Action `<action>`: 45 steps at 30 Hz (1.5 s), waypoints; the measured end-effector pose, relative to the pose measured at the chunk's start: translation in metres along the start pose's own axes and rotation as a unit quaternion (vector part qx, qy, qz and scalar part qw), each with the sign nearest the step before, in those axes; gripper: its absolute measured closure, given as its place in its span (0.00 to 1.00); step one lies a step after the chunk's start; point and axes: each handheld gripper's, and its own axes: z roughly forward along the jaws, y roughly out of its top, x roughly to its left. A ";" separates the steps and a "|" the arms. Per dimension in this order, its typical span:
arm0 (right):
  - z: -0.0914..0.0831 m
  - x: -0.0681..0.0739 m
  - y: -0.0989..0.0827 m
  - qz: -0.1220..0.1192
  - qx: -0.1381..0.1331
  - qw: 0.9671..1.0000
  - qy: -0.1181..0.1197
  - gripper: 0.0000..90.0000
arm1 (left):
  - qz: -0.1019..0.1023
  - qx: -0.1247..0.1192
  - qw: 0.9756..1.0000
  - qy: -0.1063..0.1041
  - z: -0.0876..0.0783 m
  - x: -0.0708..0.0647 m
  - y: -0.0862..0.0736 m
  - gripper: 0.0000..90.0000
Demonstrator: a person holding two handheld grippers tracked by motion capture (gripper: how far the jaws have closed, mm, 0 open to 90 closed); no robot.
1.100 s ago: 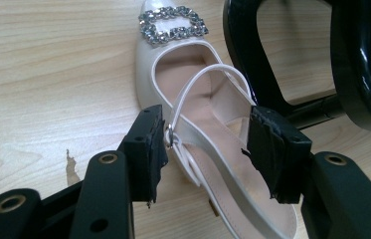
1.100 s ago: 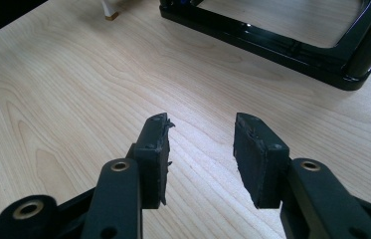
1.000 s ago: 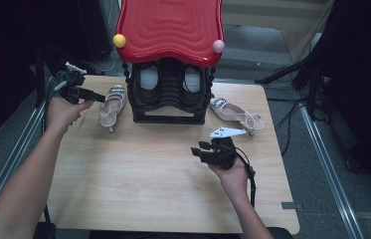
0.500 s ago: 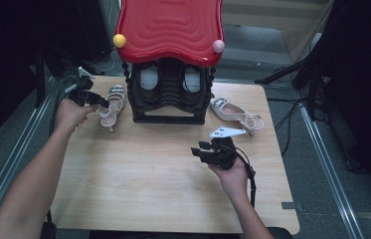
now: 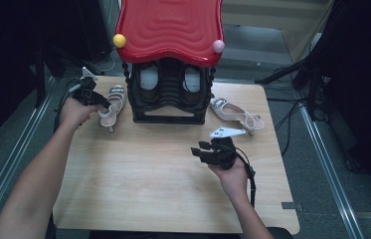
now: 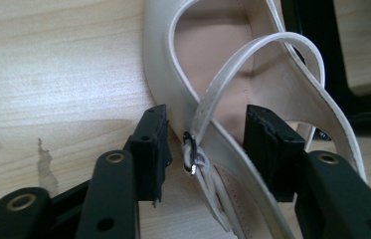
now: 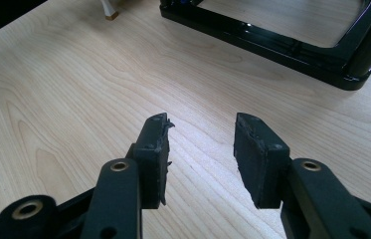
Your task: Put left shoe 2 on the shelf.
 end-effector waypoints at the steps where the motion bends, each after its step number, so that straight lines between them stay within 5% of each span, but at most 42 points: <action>1: 0.000 0.000 0.000 0.000 0.000 1.000 0.001 0.65 | 0.002 0.005 1.000 0.001 0.000 -0.001 0.001 0.63; 6: -0.001 0.000 0.000 -0.001 -0.001 1.000 -0.001 0.65 | -0.011 0.008 1.000 -0.006 0.002 0.002 0.003 0.70; 12: 0.000 0.001 0.000 -0.003 0.002 1.000 -0.001 0.65 | -0.018 0.008 1.000 0.014 0.003 0.004 0.002 0.87; 21: 0.000 0.000 0.000 -0.005 -0.002 1.000 -0.003 0.65 | -0.052 0.000 0.999 -0.008 0.000 0.010 0.003 0.91; 31: 0.000 0.001 0.000 -0.006 -0.003 1.000 -0.003 0.65 | -0.066 -0.024 0.997 -0.026 -0.021 0.021 0.000 0.92; 34: 0.000 0.000 0.000 -0.005 -0.002 1.000 -0.003 0.64 | -0.088 -0.044 0.994 -0.037 -0.027 0.022 -0.002 0.92; 39: 0.000 0.000 0.000 -0.002 -0.001 1.000 -0.003 0.64 | -0.081 -0.049 0.994 -0.056 -0.042 0.025 -0.003 0.92; 45: 0.000 0.000 0.000 -0.003 -0.001 1.000 -0.003 0.64 | -0.073 -0.065 0.994 -0.054 -0.065 0.021 0.000 0.92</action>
